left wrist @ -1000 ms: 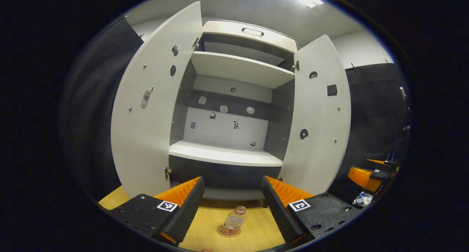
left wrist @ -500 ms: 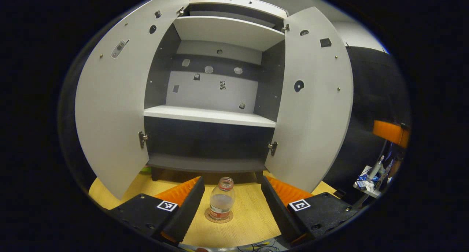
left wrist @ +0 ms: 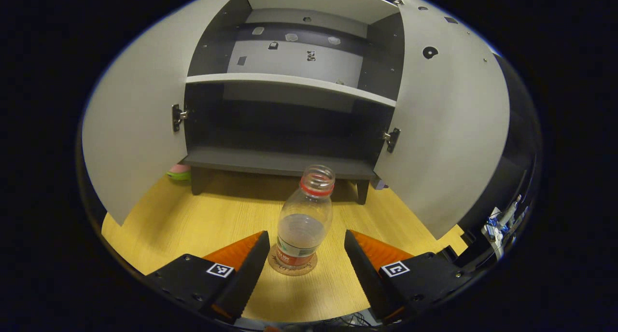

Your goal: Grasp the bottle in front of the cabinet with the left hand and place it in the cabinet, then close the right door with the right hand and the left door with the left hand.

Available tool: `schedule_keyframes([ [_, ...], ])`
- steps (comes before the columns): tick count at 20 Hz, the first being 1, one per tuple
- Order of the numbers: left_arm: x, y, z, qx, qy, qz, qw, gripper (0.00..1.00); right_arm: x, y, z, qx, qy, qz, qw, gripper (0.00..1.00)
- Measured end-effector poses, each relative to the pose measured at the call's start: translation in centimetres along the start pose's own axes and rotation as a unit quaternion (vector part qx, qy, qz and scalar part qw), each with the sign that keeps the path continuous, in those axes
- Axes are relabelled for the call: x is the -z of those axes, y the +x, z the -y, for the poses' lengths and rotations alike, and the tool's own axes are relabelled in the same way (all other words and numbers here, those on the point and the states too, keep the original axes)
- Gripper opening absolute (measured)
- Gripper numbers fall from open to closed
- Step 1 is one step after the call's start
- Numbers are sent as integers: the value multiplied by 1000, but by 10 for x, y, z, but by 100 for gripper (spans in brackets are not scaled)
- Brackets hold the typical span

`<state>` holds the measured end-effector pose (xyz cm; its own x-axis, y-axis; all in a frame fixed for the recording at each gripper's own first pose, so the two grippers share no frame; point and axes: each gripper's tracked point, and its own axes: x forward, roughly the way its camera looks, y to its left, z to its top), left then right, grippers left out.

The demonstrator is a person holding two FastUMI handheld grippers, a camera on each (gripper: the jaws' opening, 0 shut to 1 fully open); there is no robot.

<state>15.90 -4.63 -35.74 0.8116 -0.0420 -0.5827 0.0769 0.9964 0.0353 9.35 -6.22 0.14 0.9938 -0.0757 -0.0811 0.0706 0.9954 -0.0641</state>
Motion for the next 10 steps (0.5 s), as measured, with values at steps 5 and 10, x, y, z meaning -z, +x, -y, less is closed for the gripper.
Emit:
schedule_keyframes([
  [5, 20, 28, -10, -23, -6, -25, 999, 96, 10, 0, 17, 16, -1, -20, 1000, 98],
  [10, 24, 46, -14, -33, 0, -24, 999, 95, 20, 3, 29, 28, 1, -40, 999, 99],
])
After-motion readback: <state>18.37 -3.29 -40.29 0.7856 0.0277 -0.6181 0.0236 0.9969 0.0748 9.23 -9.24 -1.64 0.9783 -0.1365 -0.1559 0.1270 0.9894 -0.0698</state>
